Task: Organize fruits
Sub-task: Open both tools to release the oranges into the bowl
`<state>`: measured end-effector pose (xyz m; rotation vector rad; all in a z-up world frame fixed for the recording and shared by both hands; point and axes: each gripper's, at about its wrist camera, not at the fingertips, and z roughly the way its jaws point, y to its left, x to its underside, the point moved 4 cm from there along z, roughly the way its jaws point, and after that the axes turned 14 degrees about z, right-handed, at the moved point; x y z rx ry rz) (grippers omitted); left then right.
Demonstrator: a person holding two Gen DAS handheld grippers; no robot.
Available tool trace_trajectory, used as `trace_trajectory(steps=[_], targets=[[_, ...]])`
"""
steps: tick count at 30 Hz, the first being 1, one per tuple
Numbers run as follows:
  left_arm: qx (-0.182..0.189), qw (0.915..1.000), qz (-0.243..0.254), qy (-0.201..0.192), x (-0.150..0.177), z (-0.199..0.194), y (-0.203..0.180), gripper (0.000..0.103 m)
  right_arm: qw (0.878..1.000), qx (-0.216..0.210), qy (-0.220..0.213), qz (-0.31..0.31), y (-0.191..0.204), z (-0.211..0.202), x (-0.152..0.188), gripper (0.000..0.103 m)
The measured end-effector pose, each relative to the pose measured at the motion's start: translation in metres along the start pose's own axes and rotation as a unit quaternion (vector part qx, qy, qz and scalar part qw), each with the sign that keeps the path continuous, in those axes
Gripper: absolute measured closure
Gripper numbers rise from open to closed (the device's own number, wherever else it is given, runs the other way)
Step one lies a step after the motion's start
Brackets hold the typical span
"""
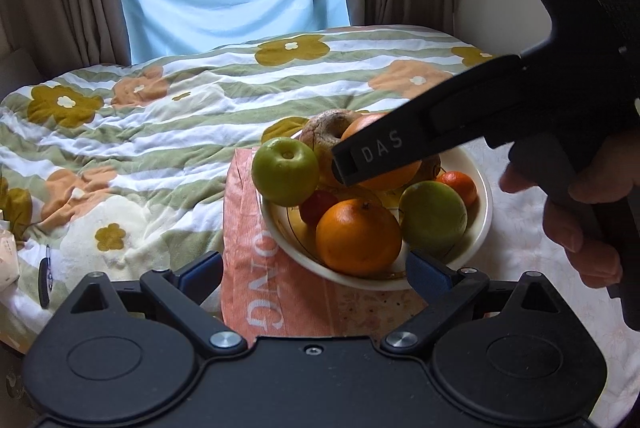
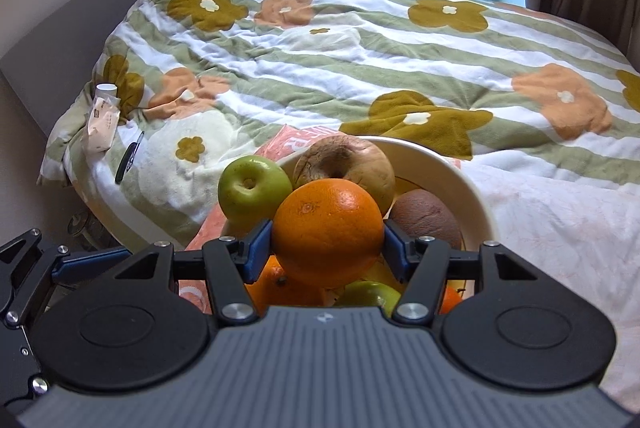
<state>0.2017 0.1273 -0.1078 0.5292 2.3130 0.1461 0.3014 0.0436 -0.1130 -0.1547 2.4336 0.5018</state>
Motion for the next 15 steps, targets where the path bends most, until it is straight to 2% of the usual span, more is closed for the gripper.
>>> trace_trajectory(steps=[1,2,3,5,15], targets=[[0.001,1.0,0.0,0.001,0.001,0.0,0.0,0.003,1.0,-0.004,-0.004,-0.002,0.001,-0.002,-0.001,0.02],[0.001,1.0,0.0,0.001,0.001,-0.001,0.0,0.003,1.0,-0.002,-0.01,-0.006,0.001,-0.004,-0.002,0.005],[0.001,1.0,0.0,0.001,0.001,-0.002,0.0,0.003,1.0,0.005,-0.02,-0.01,0.002,-0.008,-0.004,0.0],[0.002,1.0,-0.002,0.0,0.001,-0.003,0.0,0.003,0.999,0.009,-0.033,-0.014,0.001,-0.016,-0.005,0.0],[-0.002,0.9999,-0.004,-0.015,-0.011,-0.016,-0.002,0.003,0.999,0.02,-0.043,0.0,-0.013,-0.05,-0.01,0.0]])
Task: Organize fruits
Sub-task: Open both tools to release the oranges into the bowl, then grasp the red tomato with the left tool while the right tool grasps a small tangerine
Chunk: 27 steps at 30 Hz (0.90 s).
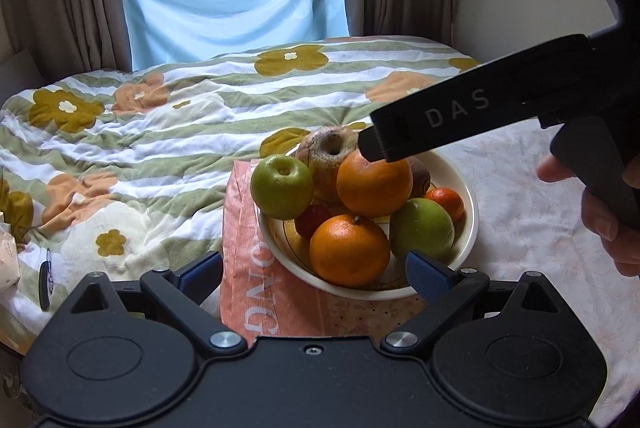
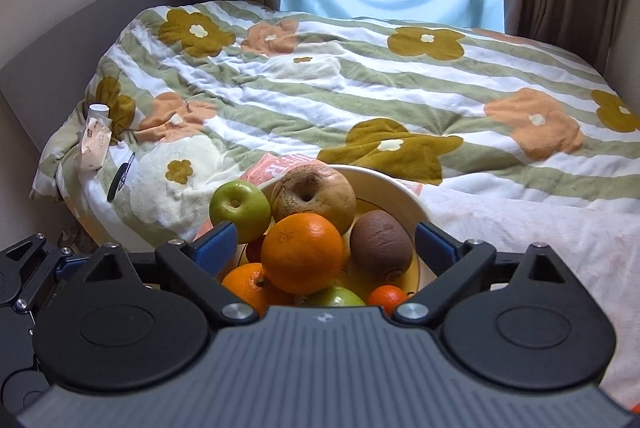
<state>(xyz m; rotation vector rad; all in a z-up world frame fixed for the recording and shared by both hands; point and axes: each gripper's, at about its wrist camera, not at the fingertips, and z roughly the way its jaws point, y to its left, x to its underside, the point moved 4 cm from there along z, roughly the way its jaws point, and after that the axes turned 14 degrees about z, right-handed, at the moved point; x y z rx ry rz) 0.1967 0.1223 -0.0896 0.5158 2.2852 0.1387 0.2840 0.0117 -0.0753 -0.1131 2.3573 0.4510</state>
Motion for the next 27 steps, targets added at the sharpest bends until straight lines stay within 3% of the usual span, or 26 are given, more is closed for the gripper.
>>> trace_trajectory(steps=[13,27], targets=[[-0.044,0.9986,-0.018,-0.024,-0.022,-0.054,-0.035,0.003,0.999,-0.018,-0.038,-0.01,-0.028,-0.089,-0.001,0.0],[-0.068,0.9965,-0.033,-0.035,-0.031,-0.097,-0.118,0.003,0.998,0.001,-0.07,-0.003,-0.125,-0.192,0.033,0.0]])
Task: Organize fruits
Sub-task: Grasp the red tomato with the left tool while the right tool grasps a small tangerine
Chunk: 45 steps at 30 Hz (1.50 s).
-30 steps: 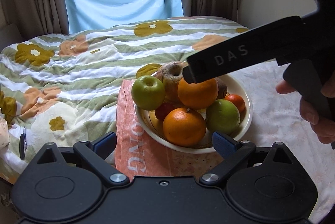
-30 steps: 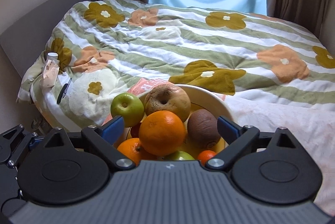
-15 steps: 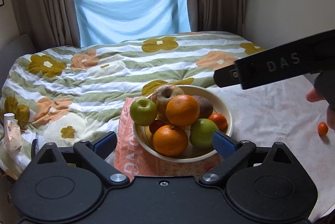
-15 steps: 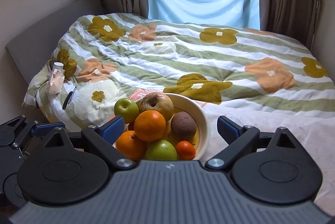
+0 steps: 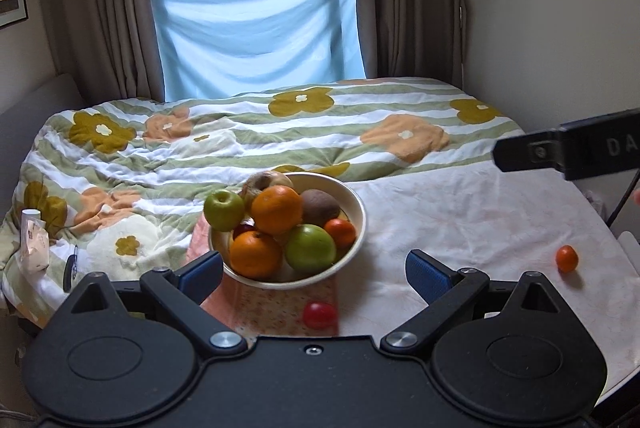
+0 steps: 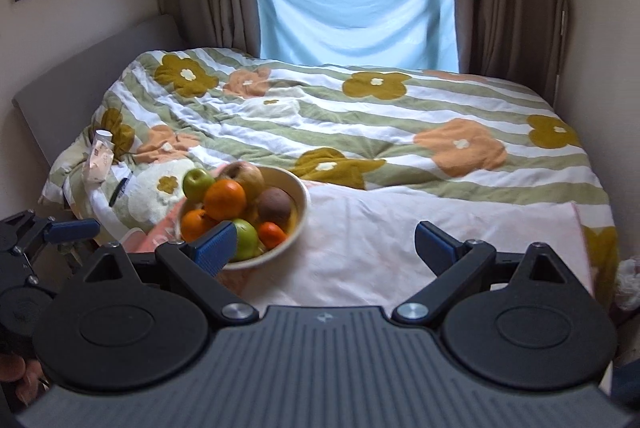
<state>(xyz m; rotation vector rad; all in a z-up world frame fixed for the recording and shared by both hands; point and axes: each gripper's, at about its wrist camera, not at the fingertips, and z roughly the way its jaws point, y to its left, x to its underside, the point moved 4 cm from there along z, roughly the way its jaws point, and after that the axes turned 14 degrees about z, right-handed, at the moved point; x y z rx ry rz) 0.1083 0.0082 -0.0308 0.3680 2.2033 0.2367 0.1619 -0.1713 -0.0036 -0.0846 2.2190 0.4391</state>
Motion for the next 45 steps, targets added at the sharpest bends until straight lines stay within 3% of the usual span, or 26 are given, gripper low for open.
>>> trace_trajectory(steps=[9,18,24,26,33,35,37,45], targets=[[-0.008,0.9998,0.001,0.019,0.015,0.02,-0.037,0.003,0.998,0.042,0.022,0.032,-0.083,-0.02,0.042,0.0],[-0.02,0.9984,0.015,0.051,0.035,0.067,-0.041,0.005,0.994,0.085,0.051,0.054,-0.149,0.001,0.075,0.0],[-0.019,0.9969,0.008,0.076,0.049,0.101,-0.03,0.015,0.991,0.092,0.073,0.069,-0.168,0.026,0.094,0.0],[-0.02,0.9962,0.009,0.085,0.052,0.111,-0.027,0.025,0.99,0.091,0.079,0.072,-0.169,0.034,0.098,0.0],[-0.012,0.9944,-0.004,0.105,0.058,0.129,-0.023,0.045,0.989,0.095,0.084,0.074,-0.17,0.052,0.102,0.0],[-0.01,0.9939,-0.009,0.11,0.059,0.131,-0.023,0.056,0.989,0.095,0.084,0.077,-0.172,0.054,0.101,0.0],[-0.004,0.9937,-0.019,0.11,0.06,0.132,-0.022,0.062,0.989,0.094,0.087,0.079,-0.174,0.057,0.1,0.006],[-0.006,0.9937,-0.026,0.109,0.062,0.13,-0.025,0.063,0.987,0.105,0.09,0.085,-0.181,0.066,0.099,0.024]])
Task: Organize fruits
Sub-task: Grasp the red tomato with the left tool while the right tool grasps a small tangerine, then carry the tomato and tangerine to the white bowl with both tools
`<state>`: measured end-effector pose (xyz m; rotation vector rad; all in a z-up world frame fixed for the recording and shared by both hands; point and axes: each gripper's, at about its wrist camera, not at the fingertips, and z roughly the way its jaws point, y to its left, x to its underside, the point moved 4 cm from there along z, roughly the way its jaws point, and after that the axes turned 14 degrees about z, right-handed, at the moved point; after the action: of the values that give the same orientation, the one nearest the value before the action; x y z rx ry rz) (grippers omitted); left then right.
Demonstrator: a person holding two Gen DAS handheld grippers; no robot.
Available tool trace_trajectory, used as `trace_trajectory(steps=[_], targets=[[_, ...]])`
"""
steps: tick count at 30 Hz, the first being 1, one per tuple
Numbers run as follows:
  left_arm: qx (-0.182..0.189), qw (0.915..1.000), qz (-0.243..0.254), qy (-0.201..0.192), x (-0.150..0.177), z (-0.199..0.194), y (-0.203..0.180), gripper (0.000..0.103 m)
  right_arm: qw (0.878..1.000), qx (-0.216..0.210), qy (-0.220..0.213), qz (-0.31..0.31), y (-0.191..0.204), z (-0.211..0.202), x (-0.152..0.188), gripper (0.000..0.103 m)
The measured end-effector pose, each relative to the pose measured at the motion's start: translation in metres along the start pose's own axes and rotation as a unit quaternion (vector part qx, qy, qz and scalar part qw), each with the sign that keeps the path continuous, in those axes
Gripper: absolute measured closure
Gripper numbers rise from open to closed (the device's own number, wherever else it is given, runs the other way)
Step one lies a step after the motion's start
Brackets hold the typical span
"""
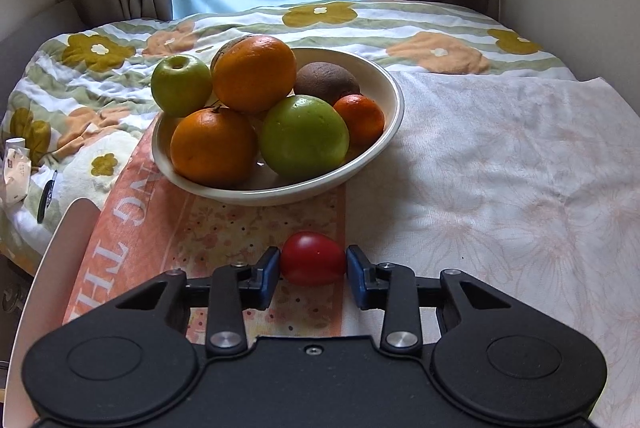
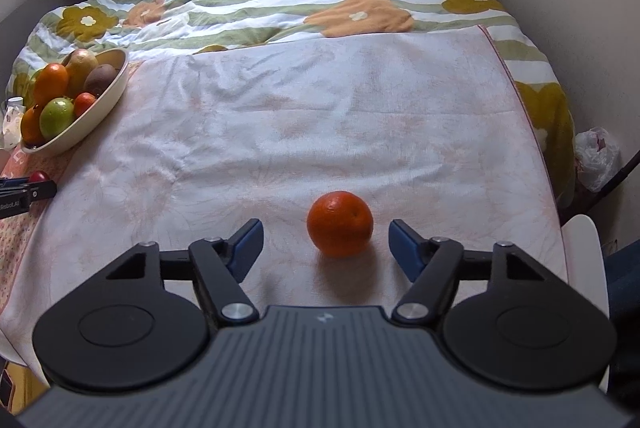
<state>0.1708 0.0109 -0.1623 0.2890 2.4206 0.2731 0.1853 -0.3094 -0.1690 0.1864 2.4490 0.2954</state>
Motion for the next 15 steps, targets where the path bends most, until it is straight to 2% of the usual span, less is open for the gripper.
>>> trace_trajectory(steps=[9,10,12,15], targets=[[0.016,0.9998,-0.01,0.0,0.001,-0.009,-0.013,0.064,1.0,0.011,-0.004,0.005,-0.007,0.005,-0.003,0.034],[0.018,0.9998,-0.012,-0.001,0.001,-0.01,-0.015,0.064,1.0,0.011,-0.003,0.004,-0.007,0.005,-0.003,0.036],[0.023,0.9996,-0.015,-0.002,0.001,-0.013,-0.02,0.064,1.0,0.008,-0.002,-0.001,-0.007,0.005,-0.004,0.052],[0.025,0.9995,-0.015,-0.008,0.0,-0.019,-0.026,0.064,1.0,0.006,-0.006,-0.013,-0.004,0.002,-0.006,0.053]])
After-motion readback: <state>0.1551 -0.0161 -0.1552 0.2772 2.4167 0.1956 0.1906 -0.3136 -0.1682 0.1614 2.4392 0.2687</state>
